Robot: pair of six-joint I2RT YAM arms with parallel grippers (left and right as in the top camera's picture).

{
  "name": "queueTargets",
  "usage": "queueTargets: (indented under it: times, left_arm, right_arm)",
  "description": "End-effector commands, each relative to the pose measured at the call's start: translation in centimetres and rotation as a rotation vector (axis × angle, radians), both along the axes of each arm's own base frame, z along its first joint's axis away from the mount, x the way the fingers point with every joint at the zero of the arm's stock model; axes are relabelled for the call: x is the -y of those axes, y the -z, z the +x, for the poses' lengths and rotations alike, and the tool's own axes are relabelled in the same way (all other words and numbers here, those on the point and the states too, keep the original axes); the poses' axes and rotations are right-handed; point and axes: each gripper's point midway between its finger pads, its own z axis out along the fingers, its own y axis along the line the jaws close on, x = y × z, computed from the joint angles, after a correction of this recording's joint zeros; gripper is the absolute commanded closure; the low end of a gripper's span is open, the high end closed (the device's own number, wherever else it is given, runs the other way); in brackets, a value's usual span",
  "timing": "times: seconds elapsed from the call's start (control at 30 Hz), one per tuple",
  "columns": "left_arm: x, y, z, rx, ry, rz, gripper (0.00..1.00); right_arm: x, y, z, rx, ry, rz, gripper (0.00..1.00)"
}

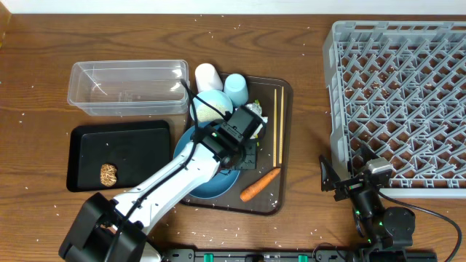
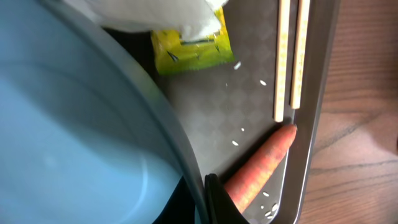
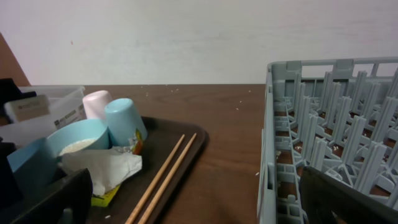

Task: Sort waste into correct bins and load items into the dishwasher rack
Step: 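Lower the empty blue plate back onto the brown tray, then reach the left gripper down to the carrot and close on it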

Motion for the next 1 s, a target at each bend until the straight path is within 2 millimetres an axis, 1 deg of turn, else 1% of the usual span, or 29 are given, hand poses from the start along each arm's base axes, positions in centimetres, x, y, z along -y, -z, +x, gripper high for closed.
queueTargets:
  times: [0.0,0.1,0.13,0.17,0.2,0.23,0.3,0.43,0.57,0.63,0.67,0.73,0.83,0.9,0.97]
  left_arm:
    - [0.9,0.1,-0.4,-0.012,0.017,-0.021,0.94]
    - [1.2,0.1,-0.9,-0.027,-0.001,-0.022,0.94]
    - [1.3,0.1,-1.0,-0.027,0.003,-0.021,0.87]
    - [1.3,0.2,-1.1,-0.03,0.007,-0.018,0.63]
    - [1.2,0.2,-1.2,-0.032,0.007,-0.016,0.48]
    - [1.2,0.2,-1.3,-0.035,0.007,-0.013,0.41]
    - [1.1,0.3,-1.4,-0.041,0.007,-0.008,0.3]
    - [0.7,0.0,-1.8,-0.062,0.007,0.013,0.3]
    - [0.8,-1.6,-2.3,-0.068,0.081,0.042,0.3]
    - [1.4,-2.5,-2.9,-0.055,0.162,0.052,0.3]
    - [2.1,-3.0,-3.3,-0.039,0.224,0.054,0.3]
    - [3.3,-3.4,-3.9,-0.002,0.301,0.059,0.26]
    - [4.3,-3.0,-4.1,0.047,0.337,0.088,0.26]
    - [5.1,-2.2,-4.5,0.038,0.352,0.093,0.25]
    - [5.3,-1.0,-4.9,0.003,0.34,0.112,0.26]
  right_arm:
    - [-0.2,0.1,-0.1,0.001,-0.007,-0.008,0.01]
    - [-0.2,0.1,-0.1,0.001,-0.007,-0.008,0.01]
    - [-0.2,0.1,-0.1,0.001,-0.007,-0.008,0.01]
    - [-0.2,0.1,-0.1,0.001,-0.007,-0.008,0.01]
    - [-0.2,0.1,-0.1,0.001,-0.007,-0.008,0.01]
    - [-0.2,0.1,-0.1,0.001,-0.007,-0.008,0.01]
    - [-0.2,0.1,-0.1,0.001,-0.007,-0.008,0.01]
    - [-0.2,0.1,-0.1,0.001,-0.007,-0.008,0.01]
    - [-0.2,0.1,-0.1,0.001,-0.007,-0.008,0.01]
    - [-0.2,0.1,-0.1,0.001,-0.007,-0.008,0.01]
    - [-0.2,0.1,-0.1,0.001,-0.007,-0.008,0.01]
    - [-0.2,0.1,-0.1,0.001,-0.007,-0.008,0.01]
    - [-0.2,0.1,-0.1,0.001,-0.007,-0.008,0.01]
    - [-0.2,0.1,-0.1,0.001,-0.007,-0.008,0.01]
    - [-0.2,0.1,-0.1,0.001,-0.007,-0.008,0.01]
